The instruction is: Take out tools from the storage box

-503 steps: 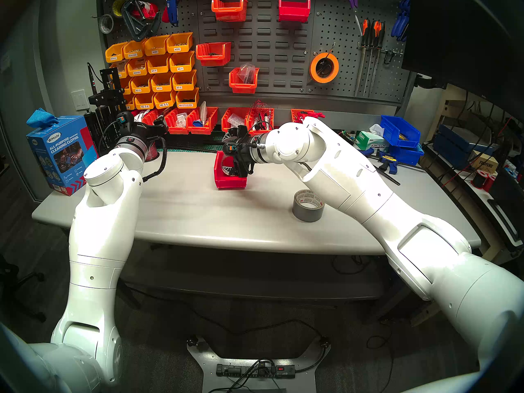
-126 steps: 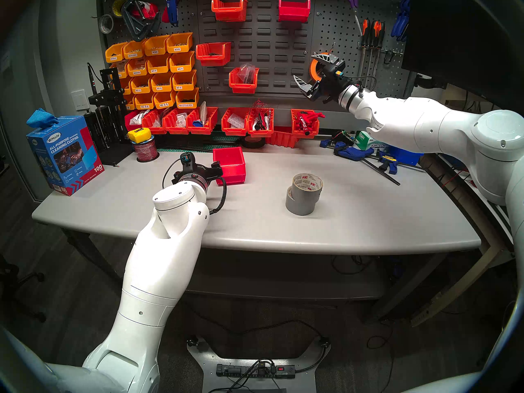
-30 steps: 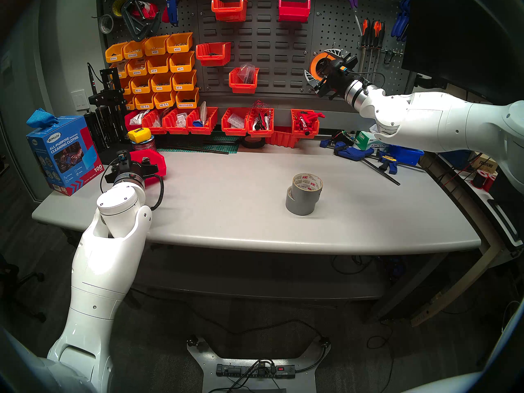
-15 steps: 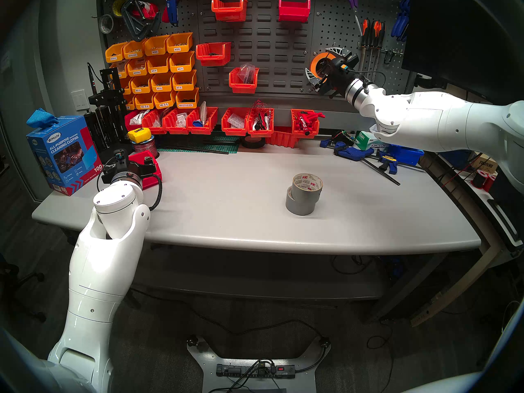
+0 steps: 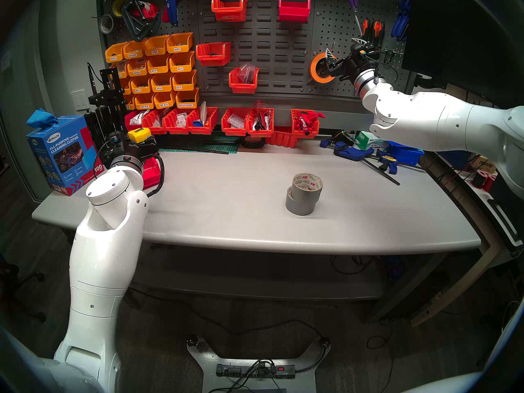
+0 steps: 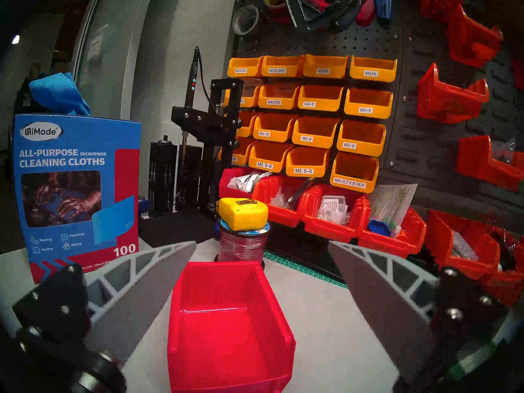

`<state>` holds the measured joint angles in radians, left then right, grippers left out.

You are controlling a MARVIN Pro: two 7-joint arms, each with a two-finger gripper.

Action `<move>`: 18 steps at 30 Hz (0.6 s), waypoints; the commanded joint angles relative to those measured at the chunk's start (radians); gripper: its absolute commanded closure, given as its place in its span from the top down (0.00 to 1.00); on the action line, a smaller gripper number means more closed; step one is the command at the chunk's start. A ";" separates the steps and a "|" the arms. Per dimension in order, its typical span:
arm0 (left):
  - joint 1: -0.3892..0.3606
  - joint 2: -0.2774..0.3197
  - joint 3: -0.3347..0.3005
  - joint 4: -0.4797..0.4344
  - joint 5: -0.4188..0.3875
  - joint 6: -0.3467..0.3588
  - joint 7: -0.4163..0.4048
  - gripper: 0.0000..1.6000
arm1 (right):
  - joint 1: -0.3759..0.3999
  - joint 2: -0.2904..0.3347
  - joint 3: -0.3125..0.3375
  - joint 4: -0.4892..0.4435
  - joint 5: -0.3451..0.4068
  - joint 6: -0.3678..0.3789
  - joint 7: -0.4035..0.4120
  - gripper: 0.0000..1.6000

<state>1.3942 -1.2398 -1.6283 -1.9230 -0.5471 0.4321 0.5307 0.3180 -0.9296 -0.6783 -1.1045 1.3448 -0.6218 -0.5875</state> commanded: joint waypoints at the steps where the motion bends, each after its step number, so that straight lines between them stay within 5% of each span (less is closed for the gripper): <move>1: -0.049 -0.041 0.000 -0.022 -0.015 -0.044 0.008 1.00 | -0.008 0.015 0.020 -0.020 0.020 -0.013 -0.092 1.00; 8: -0.078 -0.090 0.015 -0.010 -0.022 -0.092 0.037 1.00 | -0.018 0.030 0.000 -0.047 -0.002 -0.033 -0.163 1.00; 18: -0.088 -0.164 0.044 0.031 0.005 -0.250 0.082 1.00 | -0.010 0.058 -0.065 -0.111 -0.083 -0.031 -0.281 1.00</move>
<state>1.3355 -1.3505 -1.5904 -1.9032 -0.5669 0.2753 0.6033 0.2859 -0.8929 -0.7141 -1.1970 1.3318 -0.6509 -0.7953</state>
